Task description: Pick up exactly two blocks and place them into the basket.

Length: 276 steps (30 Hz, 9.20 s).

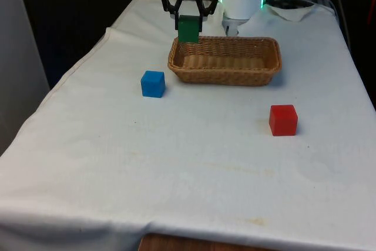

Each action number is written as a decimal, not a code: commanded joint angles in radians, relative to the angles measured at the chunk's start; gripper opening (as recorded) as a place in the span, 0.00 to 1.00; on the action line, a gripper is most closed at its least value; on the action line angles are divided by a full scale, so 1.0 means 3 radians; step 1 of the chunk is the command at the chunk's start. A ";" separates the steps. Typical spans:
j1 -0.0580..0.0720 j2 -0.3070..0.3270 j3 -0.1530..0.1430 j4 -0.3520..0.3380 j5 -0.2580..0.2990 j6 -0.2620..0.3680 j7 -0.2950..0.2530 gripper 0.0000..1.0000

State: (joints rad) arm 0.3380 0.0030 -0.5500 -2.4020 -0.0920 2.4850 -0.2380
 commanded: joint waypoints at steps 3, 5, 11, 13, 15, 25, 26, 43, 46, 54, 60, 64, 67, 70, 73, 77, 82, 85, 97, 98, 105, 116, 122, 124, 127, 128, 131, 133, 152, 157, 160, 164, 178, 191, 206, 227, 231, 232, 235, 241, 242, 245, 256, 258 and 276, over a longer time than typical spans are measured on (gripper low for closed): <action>-0.0013 -0.0053 -0.0027 -0.0120 -0.0143 0.0103 0.0090 0.03; -0.0003 -0.0070 -0.0030 -0.0143 -0.0077 0.0070 0.0033 0.03; -0.0010 -0.0130 -0.0027 -0.0360 -0.0183 0.0243 0.0167 0.03; -0.0007 -0.0127 -0.0017 -0.0433 -0.0177 0.0317 0.0190 0.03; -0.0003 -0.0110 0.0000 -0.0503 -0.0167 0.0403 0.0213 0.03; 0.0010 0.0043 0.0130 -0.0717 -0.0073 0.0723 0.0383 0.03; 0.0010 0.0067 0.0147 -0.0730 -0.0063 0.0753 0.0403 0.03; 0.0000 0.0203 0.0197 -0.0747 0.0000 0.0857 0.0420 0.32; 0.0000 0.0207 0.0197 -0.0743 -0.0010 0.0853 0.0427 0.61; 0.0000 0.0207 0.0193 -0.0740 -0.0020 0.0853 0.0433 1.00; 0.0010 0.0170 0.0193 -0.0707 -0.0050 0.0797 0.0480 1.00; 0.0010 0.0083 0.0250 -0.0637 -0.0113 0.0687 0.0603 1.00; 0.0007 0.0020 0.0307 -0.0580 -0.0140 0.0593 0.0670 1.00; 0.0010 -0.0033 0.0370 -0.0517 -0.0153 0.0490 0.0730 1.00; 0.0010 -0.0067 0.0437 -0.0447 -0.0150 0.0403 0.0780 1.00; 0.0010 -0.0060 0.0517 -0.0340 -0.0113 0.0307 0.0817 1.00; 0.0013 0.0003 0.0597 -0.0197 -0.0067 0.0227 0.0847 1.00; 0.0000 0.0047 0.0633 -0.0120 -0.0077 0.0227 0.0860 1.00; 0.0007 0.0400 0.0780 0.0373 0.0080 0.0103 0.0850 1.00; 0.0003 0.0427 0.0787 0.0410 0.0087 0.0097 0.0850 1.00; 0.0003 0.0627 0.0853 0.0687 0.0137 0.0047 0.0857 1.00; 0.0000 0.0950 0.0983 0.1133 0.0223 -0.0027 0.0880 1.00; 0.0017 0.1077 0.1047 0.1300 0.0250 -0.0047 0.0927 1.00; 0.0017 0.1123 0.1080 0.1360 0.0243 -0.0057 0.0957 1.00; 0.0020 0.1213 0.1137 0.1460 0.0230 -0.0063 0.1023 1.00; 0.0027 0.1237 0.1153 0.1487 0.0227 -0.0063 0.1040 1.00; 0.0013 0.1273 0.1193 0.1517 0.0227 -0.0033 0.1053 1.00; 0.0043 0.1357 0.1223 0.1590 0.0217 -0.0050 0.1120 1.00; -0.0010 0.1850 0.1430 0.1917 0.0247 0.0020 0.1150 1.00; 0.0000 0.1937 0.1363 0.1930 0.0220 0.0023 0.1050 1.00; 0.0010 0.1970 0.1350 0.1947 0.0210 0.0023 0.1033 1.00; 0.0010 0.2053 0.1347 0.1990 0.0167 0.0027 0.1000 1.00; 0.0010 0.2247 0.1413 0.2153 0.0183 0.0037 0.1020 1.00; -0.0010 0.2407 0.1387 0.2203 0.0247 0.0033 0.1047 1.00; 0.0000 0.2407 0.1373 0.2193 0.0227 0.0030 0.1077 0.01; 0.0020 0.1820 0.1373 0.1793 0.0230 -0.0137 0.1203 0.01; 0.0020 0.1637 0.1373 0.1657 0.0227 -0.0163 0.1203 0.01; 0.0023 0.1597 0.1373 0.1623 0.0223 -0.0167 0.1203 0.01; 0.0023 0.1527 0.1370 0.1557 0.0220 -0.0163 0.1203 0.01; 0.0013 0.1327 0.1367 0.1367 0.0210 -0.0167 0.1187 0.01; 0.0020 0.1240 0.1353 0.1280 0.0183 -0.0143 0.1190 0.01; 0.0020 0.1120 0.1343 0.1160 0.0167 -0.0130 0.1183 0.01; 0.0007 0.0697 0.1270 0.0743 0.0023 -0.0100 0.1153 0.01; 0.0003 0.0640 0.1253 0.0683 0.0003 -0.0090 0.1140 0.01; 0.0003 0.0170 0.1120 0.0057 -0.0040 0.0083 0.1023 0.01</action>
State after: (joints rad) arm 0.3400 0.0610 -0.2120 -2.3760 -0.0910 2.4990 0.0630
